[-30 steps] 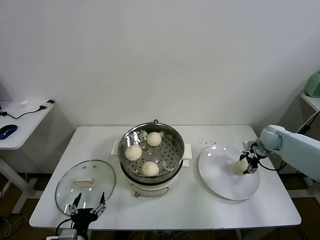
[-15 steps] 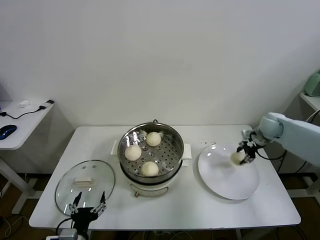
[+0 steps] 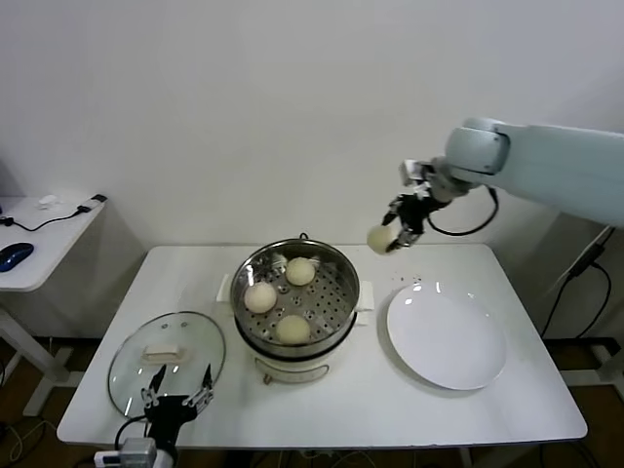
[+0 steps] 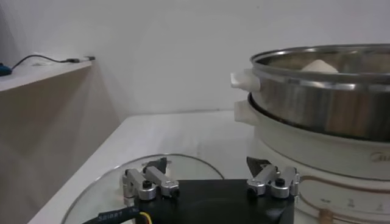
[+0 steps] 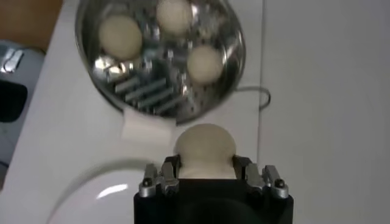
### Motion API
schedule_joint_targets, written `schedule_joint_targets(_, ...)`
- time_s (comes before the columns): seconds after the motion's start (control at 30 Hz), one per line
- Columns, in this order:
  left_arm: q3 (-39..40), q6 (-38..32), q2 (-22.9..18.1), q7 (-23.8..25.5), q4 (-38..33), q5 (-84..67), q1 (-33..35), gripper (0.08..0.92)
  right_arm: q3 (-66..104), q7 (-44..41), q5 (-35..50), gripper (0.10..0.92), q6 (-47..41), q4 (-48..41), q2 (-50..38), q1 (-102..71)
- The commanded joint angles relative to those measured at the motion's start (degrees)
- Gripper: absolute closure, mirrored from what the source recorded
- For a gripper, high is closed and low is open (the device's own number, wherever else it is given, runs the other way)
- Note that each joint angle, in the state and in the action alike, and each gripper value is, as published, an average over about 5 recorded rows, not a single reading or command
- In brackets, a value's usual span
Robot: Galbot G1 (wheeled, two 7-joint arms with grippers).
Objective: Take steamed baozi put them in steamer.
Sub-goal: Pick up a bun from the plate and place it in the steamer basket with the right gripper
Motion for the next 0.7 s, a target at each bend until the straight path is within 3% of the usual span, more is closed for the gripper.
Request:
schedule_joint_targets(0.03,0.07,0.27,-0.08,0.02,-0.37,0.03,-0.15,0.177,-2.88,7.8,12.02,0.434,-8.05,6.49,13.85,0.97)
schedule_joint_targets(0.3,-0.03,0.35,-0.39,0.0,-0.95,0.01,0.32,0.177,-1.22,10.04,6.21,0.433,-9.99,0.92,16.09,-9.5)
schedule_joint_targets(0.7,0.22,0.26,-0.61,0.02,-0.11,0.3,0.18,0.177,-1.45,10.62,-0.1,0.437,-9.41,-0.8,14.79,-14.9)
